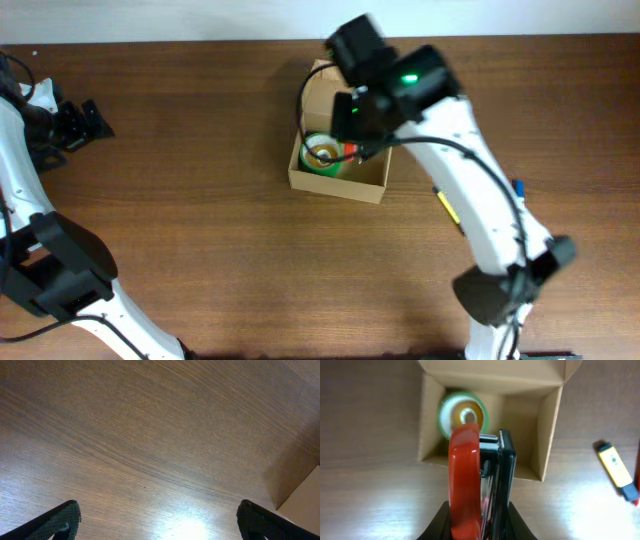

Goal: Pack container
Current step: 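Lift the red box cutter and carry it over the box, then lower the red box cutter into the box beside the tape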

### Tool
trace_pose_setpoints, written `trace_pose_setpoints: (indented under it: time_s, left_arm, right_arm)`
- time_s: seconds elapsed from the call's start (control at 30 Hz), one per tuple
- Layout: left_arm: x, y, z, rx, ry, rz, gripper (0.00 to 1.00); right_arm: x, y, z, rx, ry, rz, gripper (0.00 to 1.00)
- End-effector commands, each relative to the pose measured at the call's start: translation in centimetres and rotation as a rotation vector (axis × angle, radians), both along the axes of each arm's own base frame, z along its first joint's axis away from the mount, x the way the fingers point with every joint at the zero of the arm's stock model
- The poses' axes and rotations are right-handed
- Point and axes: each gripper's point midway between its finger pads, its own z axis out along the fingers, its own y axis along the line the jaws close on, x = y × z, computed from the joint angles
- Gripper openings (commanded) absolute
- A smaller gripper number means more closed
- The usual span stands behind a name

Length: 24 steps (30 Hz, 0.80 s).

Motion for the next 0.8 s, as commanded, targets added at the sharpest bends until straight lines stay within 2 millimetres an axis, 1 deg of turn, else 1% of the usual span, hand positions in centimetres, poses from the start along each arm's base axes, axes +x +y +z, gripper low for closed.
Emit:
trace_pose_setpoints:
  time_s: [0.0,0.13,0.2,0.27,0.4,0.57,0.67,0.77]
  left_arm:
    - [-0.1,-0.1,0.2,-0.004,-0.008,-0.018,1.0]
    - [-0.1,-0.1,0.1,-0.003,-0.008,-0.018,1.0]
    - [-0.1,-0.1,0.1,-0.003,-0.008,-0.018,1.0]
    - [-0.1,-0.1,0.1,-0.003,-0.008,-0.018,1.0]
    - [-0.1,-0.1,0.1,-0.003,-0.008,-0.018,1.0]
    - [-0.1,-0.1,0.1,-0.003,-0.008,-0.018,1.0]
    - [-0.1,-0.1,0.2,-0.004,-0.008,-0.018,1.0]
    - [-0.1,-0.1,0.1,-0.003,-0.008,-0.018,1.0]
  right_arm:
    - [1.0,-0.7,-2.8,-0.072,0.045,-0.081,0.04]
    - [1.1,-1.5,-6.0,-0.133,0.136,-0.096,0.04]
    - [1.3,-1.8,-7.1,-0.15,0.163,-0.103,0.04]
    - [1.5,-2.1,-7.8,-0.159,0.178,-0.111,0.04]
    - [2.0,-2.8,-8.4,-0.17,0.189,-0.129,0.04]
    - [2.3,-4.6,-9.1,-0.199,0.206,-0.141,0.04]
    - [2.1,-5.7,-10.2,-0.233,0.235,-0.137,0.04]
    - [1.8,-5.9,-11.5,-0.248,0.261,-0.115,0.04]
